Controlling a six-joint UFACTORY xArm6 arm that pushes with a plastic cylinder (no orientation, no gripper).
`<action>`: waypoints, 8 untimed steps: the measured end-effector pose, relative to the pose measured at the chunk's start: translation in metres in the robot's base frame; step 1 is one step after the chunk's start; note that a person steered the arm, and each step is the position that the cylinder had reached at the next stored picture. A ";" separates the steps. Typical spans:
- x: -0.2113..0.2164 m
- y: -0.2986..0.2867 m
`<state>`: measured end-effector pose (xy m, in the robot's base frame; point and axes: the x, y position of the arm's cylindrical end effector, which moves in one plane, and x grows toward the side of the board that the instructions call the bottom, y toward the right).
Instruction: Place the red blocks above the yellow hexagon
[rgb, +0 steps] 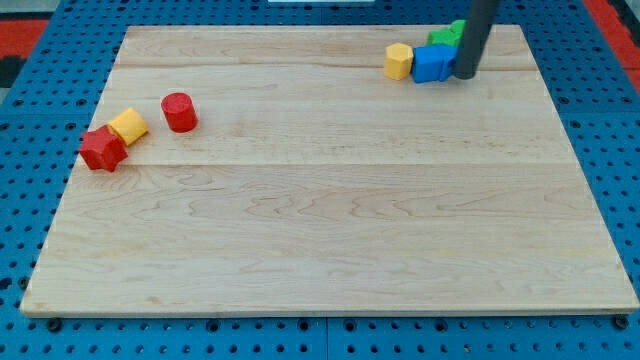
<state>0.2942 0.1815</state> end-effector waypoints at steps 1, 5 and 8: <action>0.074 0.043; 0.224 -0.406; 0.134 -0.455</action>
<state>0.4286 -0.2735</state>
